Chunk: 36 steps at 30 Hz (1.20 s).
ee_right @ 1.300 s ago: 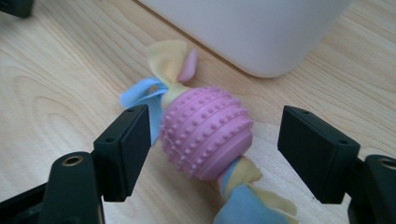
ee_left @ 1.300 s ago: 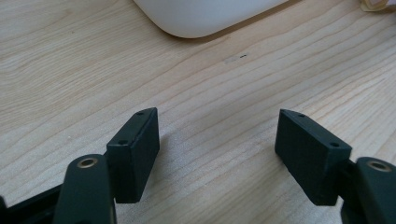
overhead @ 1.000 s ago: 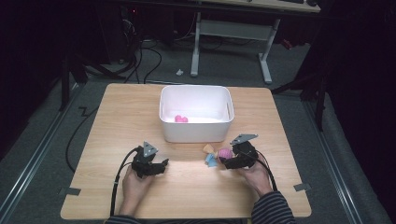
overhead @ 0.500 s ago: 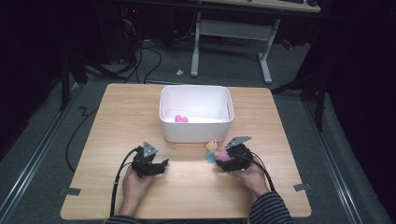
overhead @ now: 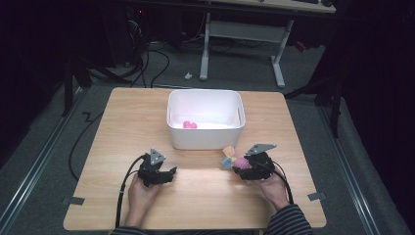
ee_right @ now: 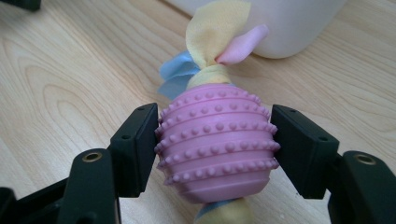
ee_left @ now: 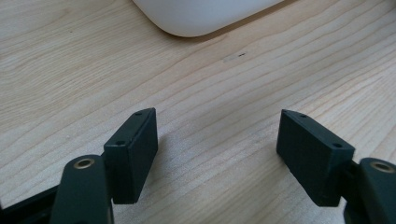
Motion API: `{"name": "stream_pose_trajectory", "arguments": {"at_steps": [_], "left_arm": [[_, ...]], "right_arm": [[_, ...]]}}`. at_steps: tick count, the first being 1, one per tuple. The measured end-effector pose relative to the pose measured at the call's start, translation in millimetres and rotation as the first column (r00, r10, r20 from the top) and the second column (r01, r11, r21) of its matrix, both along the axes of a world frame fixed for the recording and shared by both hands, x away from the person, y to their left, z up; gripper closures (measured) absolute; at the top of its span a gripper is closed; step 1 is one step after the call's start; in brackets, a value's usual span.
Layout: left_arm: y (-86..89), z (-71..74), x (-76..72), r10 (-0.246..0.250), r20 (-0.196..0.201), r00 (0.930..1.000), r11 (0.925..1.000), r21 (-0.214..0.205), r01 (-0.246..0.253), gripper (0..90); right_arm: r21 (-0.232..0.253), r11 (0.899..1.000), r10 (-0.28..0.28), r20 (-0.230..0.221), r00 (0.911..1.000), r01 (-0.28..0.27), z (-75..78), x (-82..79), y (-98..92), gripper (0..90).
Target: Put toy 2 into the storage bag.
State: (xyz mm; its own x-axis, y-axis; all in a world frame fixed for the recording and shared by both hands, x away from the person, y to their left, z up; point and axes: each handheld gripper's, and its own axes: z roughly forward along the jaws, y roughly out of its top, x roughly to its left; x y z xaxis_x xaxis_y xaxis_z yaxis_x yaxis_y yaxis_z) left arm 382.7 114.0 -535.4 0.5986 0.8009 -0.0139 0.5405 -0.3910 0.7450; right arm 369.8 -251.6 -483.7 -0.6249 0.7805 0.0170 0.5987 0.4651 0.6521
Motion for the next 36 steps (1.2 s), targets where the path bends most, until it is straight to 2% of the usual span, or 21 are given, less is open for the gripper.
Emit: {"name": "stream_pose_trajectory", "arguments": {"at_steps": [4,12,15,25,29,36], "left_arm": [[-0.1,0.0,0.0,-0.002,0.0,1.0,1.0,0.0,0.002,29.4],[-0.1,0.0,0.0,-0.002,-0.001,1.0,1.0,0.001,0.002,29.2],[-0.1,0.0,0.1,-0.001,-0.001,1.0,1.0,0.001,0.001,28.9],[-0.1,-0.1,0.0,0.0,-0.001,1.0,1.0,0.001,0.0,28.5],[-0.1,-0.1,0.0,-0.001,-0.001,1.0,1.0,0.001,0.001,28.4],[-0.2,-0.1,0.0,-0.002,-0.001,1.0,1.0,0.001,0.002,28.2]], "right_arm": [[0.055,0.998,-0.009,-0.002,1.0,0.009,8.9,-5.4,-7.3,35.1],[0.056,0.998,0.01,-0.025,0.9996,-0.009,21.8,-7.6,-8.4,35.1],[0.084,0.995,0.054,-0.016,0.9984,-0.052,26.8,-8.7,-9.4,35.0],[0.065,0.996,0.067,0.01,0.9977,-0.067,51.5,-9.9,-14.3,35.0],[0.041,0.996,0.08,0.029,0.9964,-0.081,64.9,-11.7,-16.3,35.0],[0.042,0.995,0.092,0.054,0.9943,-0.094,92.2,-8.4,-18.7,35.0]]}}
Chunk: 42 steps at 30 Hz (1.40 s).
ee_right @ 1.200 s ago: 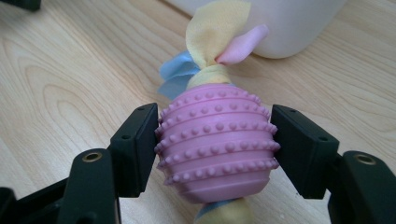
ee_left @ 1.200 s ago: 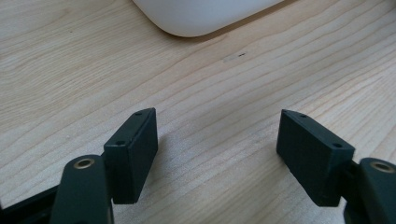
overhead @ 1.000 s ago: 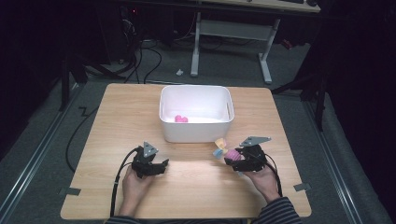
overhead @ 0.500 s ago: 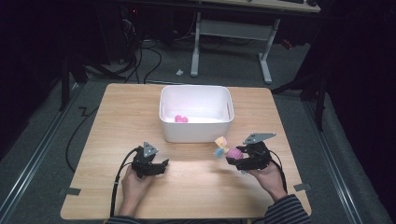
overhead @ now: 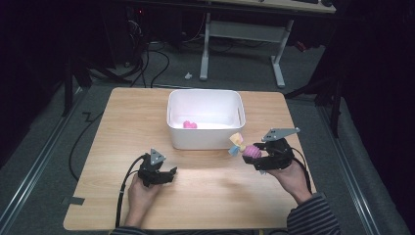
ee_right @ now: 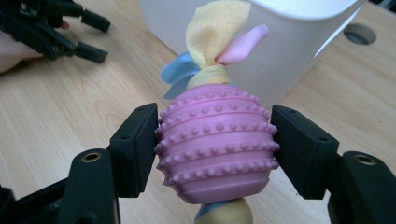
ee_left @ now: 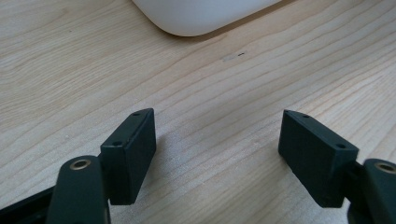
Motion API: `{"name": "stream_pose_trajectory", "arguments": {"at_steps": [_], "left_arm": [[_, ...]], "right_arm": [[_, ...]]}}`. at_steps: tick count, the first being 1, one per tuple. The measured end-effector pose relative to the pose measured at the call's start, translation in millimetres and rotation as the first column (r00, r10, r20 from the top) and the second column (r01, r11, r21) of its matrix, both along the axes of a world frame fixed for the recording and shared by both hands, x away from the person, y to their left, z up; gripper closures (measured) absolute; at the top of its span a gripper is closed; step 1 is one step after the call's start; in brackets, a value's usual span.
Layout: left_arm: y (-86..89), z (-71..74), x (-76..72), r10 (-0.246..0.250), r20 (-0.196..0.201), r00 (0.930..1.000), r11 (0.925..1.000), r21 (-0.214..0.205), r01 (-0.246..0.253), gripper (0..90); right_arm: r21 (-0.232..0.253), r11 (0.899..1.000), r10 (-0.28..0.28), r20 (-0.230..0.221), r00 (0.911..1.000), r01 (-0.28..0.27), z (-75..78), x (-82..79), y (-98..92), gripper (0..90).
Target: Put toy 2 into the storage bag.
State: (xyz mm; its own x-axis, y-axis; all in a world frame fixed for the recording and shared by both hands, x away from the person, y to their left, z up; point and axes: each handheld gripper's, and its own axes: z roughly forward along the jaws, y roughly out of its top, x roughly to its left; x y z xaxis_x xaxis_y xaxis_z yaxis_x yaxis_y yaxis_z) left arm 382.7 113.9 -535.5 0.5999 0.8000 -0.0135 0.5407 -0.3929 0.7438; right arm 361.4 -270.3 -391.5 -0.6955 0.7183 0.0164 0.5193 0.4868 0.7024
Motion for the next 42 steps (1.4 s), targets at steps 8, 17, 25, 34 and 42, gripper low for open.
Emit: {"name": "stream_pose_trajectory", "arguments": {"at_steps": [8,17,25,34,42], "left_arm": [[0.1,0.0,0.0,-0.001,0.0,1.0,1.0,0.001,0.001,28.2],[0.0,0.0,0.0,0.0,-0.001,1.0,1.0,0.0,0.0,28.2],[0.1,0.1,0.1,0.0,-0.003,1.0,1.0,0.0,0.0,27.7],[0.1,0.1,0.1,0.0,-0.003,1.0,1.0,0.001,0.0,27.7],[0.2,0.1,0.2,0.0,-0.002,1.0,1.0,0.001,0.0,27.7]], "right_arm": [[0.012,1.0,0.01,0.027,0.9996,-0.01,30.4,13.2,2.4,35.0],[-0.068,0.997,0.028,0.055,0.9981,-0.024,57.9,28.8,14.9,34.8],[-0.062,0.998,0.022,0.07,0.9973,-0.018,76.1,50.3,25.7,34.7],[-0.073,0.997,0.027,0.071,0.9971,-0.022,87.5,75.5,45.9,34.8],[-0.067,0.997,0.028,0.032,0.9991,-0.026,85.6,99.5,63.1,34.7]]}}
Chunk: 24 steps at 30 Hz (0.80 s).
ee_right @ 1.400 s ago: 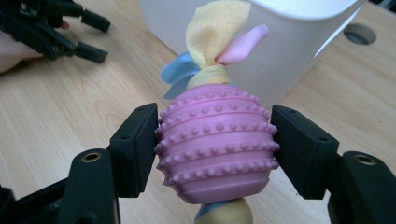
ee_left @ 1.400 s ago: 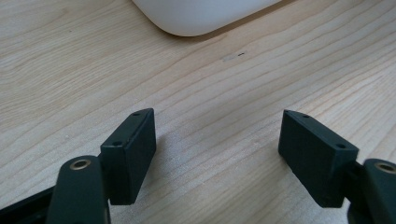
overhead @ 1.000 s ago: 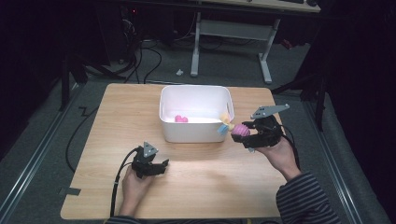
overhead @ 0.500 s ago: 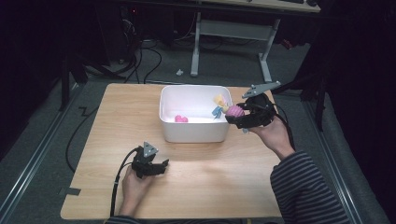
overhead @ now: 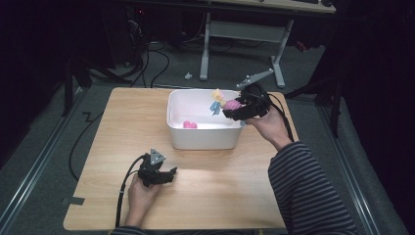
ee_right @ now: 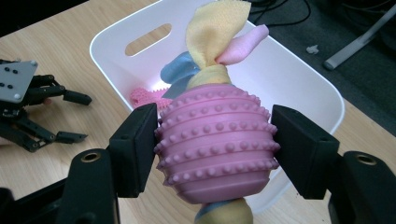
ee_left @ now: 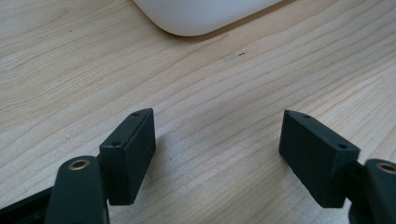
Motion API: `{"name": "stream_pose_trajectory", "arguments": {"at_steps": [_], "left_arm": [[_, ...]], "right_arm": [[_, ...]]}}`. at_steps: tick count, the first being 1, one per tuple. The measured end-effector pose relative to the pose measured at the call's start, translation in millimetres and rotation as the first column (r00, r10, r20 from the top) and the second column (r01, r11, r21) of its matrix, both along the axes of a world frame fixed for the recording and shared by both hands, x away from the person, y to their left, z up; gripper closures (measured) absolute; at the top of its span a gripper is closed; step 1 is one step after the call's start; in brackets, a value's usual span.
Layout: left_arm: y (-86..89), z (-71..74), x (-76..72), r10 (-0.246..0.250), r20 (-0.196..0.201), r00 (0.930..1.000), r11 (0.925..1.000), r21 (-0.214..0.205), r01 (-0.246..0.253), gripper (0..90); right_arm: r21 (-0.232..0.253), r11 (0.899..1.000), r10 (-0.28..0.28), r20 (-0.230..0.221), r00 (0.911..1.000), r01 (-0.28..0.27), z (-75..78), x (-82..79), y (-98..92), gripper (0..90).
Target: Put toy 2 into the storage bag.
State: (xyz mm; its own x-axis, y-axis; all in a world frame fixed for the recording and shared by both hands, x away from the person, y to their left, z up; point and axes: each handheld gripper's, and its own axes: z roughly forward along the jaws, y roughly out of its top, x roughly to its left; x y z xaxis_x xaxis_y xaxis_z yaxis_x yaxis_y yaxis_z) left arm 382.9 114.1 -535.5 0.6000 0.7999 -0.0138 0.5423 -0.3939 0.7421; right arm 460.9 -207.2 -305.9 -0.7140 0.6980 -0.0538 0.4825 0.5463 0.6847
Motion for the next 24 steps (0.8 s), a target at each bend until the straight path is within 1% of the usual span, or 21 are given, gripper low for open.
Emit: {"name": "stream_pose_trajectory", "arguments": {"at_steps": [1,3,6,9,11,14,16,20,23,24], "left_arm": [[0.0,0.0,0.0,0.0,0.0,1.0,1.0,0.0,0.0,27.7],[0.0,0.0,0.0,0.0,0.0,1.0,1.0,0.0,0.0,27.7],[0.1,0.1,0.0,0.0,-0.001,1.0,1.0,0.001,0.0,27.7],[0.1,0.0,0.0,0.0,-0.001,1.0,1.0,0.001,0.0,27.7],[0.1,0.0,0.0,0.0,-0.001,1.0,1.0,0.001,0.0,27.7],[0.1,0.0,0.0,0.0,-0.001,1.0,1.0,0.001,0.0,27.7],[0.2,0.1,0.0,0.0,-0.001,1.0,1.0,0.001,0.0,27.6],[0.1,0.0,-0.1,0.0,-0.001,1.0,1.0,0.001,0.0,27.6],[0.1,0.0,-0.1,0.0,-0.001,1.0,1.0,0.001,0.0,27.6],[0.1,0.0,-0.1,0.0,-0.001,1.0,1.0,0.0,0.0,27.7]], "right_arm": [[-0.001,1.0,0.001,-0.007,1.0,-0.001,-1.3,2.2,2.3,34.6],[-0.018,1.0,0.004,-0.015,0.9999,-0.005,-5.6,8.3,8.7,34.6],[-0.042,0.999,0.013,-0.041,0.9991,-0.015,-14.3,17.6,18.6,34.6],[-0.045,0.999,0.019,-0.059,0.9981,-0.021,-19.9,22.3,23.0,34.5],[-0.056,0.998,0.015,-0.073,0.9972,-0.019,-25.1,26.2,26.4,34.5],[-0.044,0.999,0.012,-0.095,0.9954,-0.017,-30.5,30.3,29.1,34.4],[-0.045,0.999,0.01,-0.105,0.9945,-0.015,-35.2,33.0,31.0,34.4],[-0.073,0.997,0.007,-0.129,0.9916,-0.017,-44.6,37.3,34.2,34.4],[-0.076,0.997,0.011,-0.148,0.989,-0.023,-48.8,38.3,36.6,34.2],[-0.081,0.996,0.016,-0.147,0.989,-0.028,-50.2,38.6,37.4,34.3]]}}
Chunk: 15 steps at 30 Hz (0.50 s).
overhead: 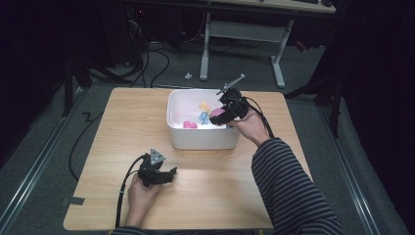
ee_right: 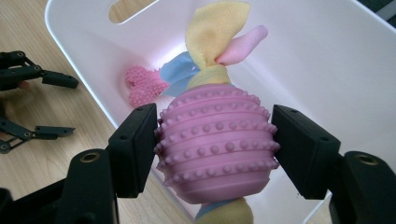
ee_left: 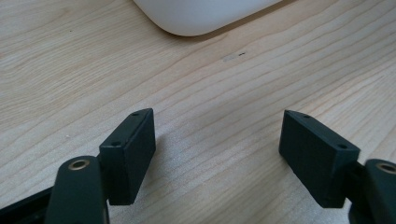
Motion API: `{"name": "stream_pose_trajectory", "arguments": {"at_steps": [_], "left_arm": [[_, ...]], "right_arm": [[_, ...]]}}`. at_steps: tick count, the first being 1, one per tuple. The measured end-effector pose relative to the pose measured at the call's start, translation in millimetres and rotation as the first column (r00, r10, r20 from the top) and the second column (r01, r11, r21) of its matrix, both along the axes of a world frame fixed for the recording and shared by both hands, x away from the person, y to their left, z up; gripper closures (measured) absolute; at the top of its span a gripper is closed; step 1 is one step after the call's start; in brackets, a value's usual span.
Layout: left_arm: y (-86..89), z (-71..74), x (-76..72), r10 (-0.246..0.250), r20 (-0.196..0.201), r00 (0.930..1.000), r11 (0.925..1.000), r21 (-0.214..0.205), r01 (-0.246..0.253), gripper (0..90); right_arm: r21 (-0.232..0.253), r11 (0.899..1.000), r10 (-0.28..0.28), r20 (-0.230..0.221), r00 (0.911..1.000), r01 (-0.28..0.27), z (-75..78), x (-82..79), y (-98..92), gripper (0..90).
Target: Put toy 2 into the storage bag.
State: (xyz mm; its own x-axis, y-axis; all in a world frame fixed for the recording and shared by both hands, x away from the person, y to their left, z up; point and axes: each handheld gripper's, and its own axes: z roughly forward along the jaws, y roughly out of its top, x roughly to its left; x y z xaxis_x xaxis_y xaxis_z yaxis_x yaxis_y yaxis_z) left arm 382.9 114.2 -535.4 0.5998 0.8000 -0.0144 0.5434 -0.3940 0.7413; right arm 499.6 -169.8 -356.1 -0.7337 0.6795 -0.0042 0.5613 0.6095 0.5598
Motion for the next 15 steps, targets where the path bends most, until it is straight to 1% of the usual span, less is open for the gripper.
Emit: {"name": "stream_pose_trajectory", "arguments": {"at_steps": [3,6,8,10,11,14,15], "left_arm": [[0.0,0.0,0.0,0.0,0.0,1.0,1.0,0.0,0.0,27.6],[0.0,0.0,0.0,-0.001,0.0,1.0,1.0,0.0,0.001,27.5],[0.0,0.0,0.0,-0.001,0.0,1.0,1.0,0.0,0.001,27.5],[0.0,0.0,0.0,-0.002,0.0,1.0,1.0,0.001,0.002,27.3],[-0.1,0.0,0.0,-0.002,0.0,1.0,1.0,0.0,0.002,27.3],[0.0,0.1,0.1,-0.002,0.0,1.0,1.0,0.001,0.002,27.4],[0.0,0.1,0.1,-0.002,0.0,1.0,1.0,0.001,0.002,27.4]], "right_arm": [[-0.016,1.0,-0.003,-0.009,1.0,0.003,-4.1,1.5,1.8,34.2],[-0.01,1.0,0.004,-0.021,0.9998,-0.004,-7.5,3.4,2.7,34.1],[-0.017,1.0,-0.007,-0.034,0.9994,0.006,-8.7,3.0,3.7,33.9],[-0.022,1.0,0.003,-0.043,0.9991,-0.004,-10.1,2.7,3.9,33.3],[-0.028,1.0,-0.002,-0.045,0.999,0.001,-10.6,2.3,4.1,32.9],[-0.012,1.0,-0.02,-0.055,0.9983,0.02,-11.7,2.3,2.8,30.3],[-0.016,1.0,-0.021,-0.051,0.9985,0.02,-11.3,2.4,2.3,29.5]]}}
